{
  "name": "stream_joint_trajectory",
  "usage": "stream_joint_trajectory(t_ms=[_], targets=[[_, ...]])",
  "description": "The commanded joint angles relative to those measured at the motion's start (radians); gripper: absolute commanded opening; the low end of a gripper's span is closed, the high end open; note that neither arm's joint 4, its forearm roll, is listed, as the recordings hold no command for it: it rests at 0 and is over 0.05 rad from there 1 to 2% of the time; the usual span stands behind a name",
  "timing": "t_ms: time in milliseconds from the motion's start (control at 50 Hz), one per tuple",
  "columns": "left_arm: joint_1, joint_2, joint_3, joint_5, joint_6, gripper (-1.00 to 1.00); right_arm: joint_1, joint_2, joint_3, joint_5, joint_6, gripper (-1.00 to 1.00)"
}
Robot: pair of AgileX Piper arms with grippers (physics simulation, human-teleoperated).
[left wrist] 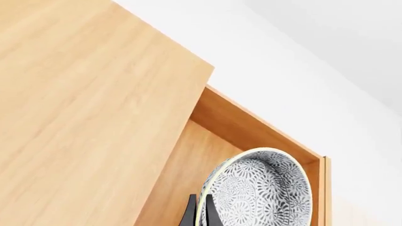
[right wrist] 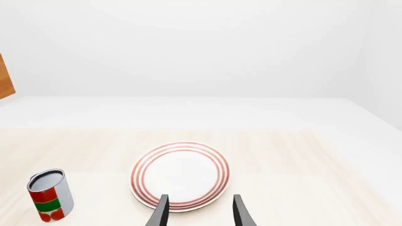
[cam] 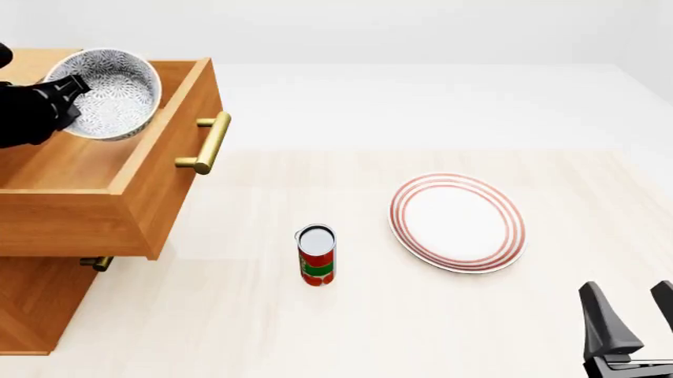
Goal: Put the bowl in the top drawer of the cabinet.
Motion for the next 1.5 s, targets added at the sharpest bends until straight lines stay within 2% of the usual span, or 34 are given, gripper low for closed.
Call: stream_joint_trajectory(t_ms=[20, 780, 1500], targets=[[0.034, 0.049, -0.005, -0.012, 0.023, -1.00, 0.000, 0.000, 0.000, 0.000, 0.000, 1.00], [0.076, 0.124, 0.024, -0.060, 0.064, -1.00, 0.000, 0.000, 0.000, 0.000, 0.000, 1.00], [0.090, 0.134, 0.030, -0.065, 0.093, -1.00, 0.000, 0.000, 0.000, 0.000, -0.001, 1.00]])
